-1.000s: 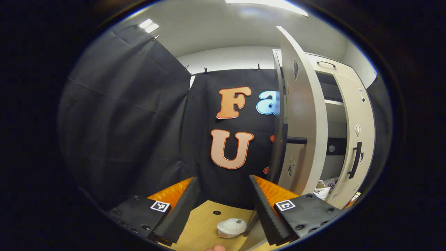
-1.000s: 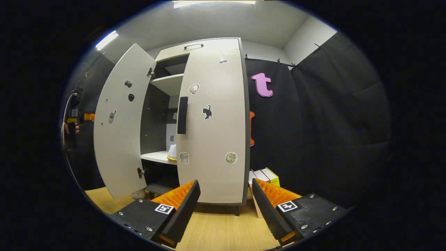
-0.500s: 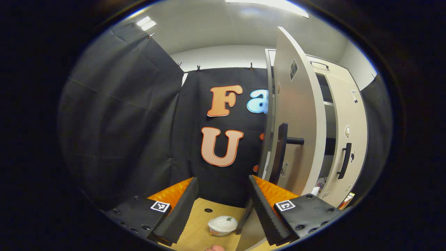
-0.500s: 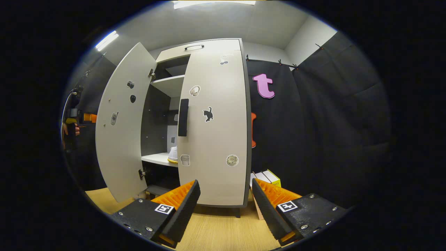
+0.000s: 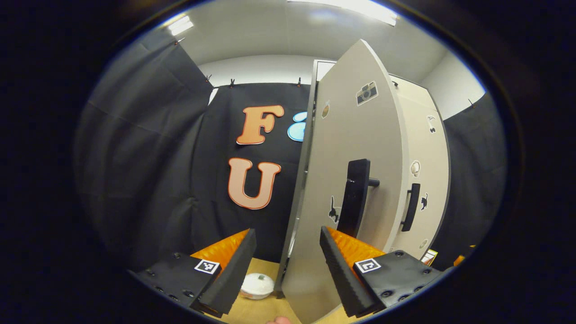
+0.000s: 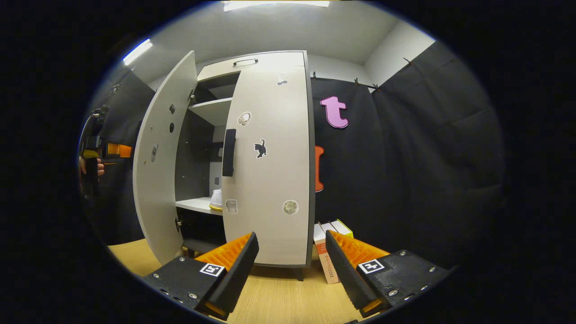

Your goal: Grab one shoe with the right hand and put it into the shoe cabinet, grab the other shoe with the left hand and put it into the shoe cabinet; then close the right door with the right hand and the left door with the left hand.

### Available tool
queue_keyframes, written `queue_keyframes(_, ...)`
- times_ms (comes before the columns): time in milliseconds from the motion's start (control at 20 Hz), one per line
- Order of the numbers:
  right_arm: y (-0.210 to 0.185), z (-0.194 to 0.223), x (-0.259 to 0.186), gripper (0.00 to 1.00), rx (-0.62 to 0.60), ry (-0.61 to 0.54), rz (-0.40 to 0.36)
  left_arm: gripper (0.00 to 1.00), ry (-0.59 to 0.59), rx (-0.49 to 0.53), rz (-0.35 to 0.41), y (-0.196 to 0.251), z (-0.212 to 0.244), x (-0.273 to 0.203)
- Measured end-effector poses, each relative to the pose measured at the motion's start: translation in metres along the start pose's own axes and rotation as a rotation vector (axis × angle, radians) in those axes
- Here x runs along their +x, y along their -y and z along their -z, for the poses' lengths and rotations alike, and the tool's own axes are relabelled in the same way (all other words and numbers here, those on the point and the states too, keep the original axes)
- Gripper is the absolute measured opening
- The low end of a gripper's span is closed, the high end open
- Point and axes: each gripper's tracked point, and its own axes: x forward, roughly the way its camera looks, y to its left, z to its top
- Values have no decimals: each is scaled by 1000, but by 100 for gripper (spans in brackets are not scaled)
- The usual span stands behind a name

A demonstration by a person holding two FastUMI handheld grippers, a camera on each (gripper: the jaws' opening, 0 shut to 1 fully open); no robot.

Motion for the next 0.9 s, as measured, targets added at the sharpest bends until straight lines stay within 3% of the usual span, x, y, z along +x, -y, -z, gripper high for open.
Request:
queue_keyframes(400,30,0,-3,92,-10,-7,66,95,-29,-19,198,107,28,39)
queue_keyframes(900,68,3,-10,92,6,-16,145,94,-41,5,225,147,43,87)
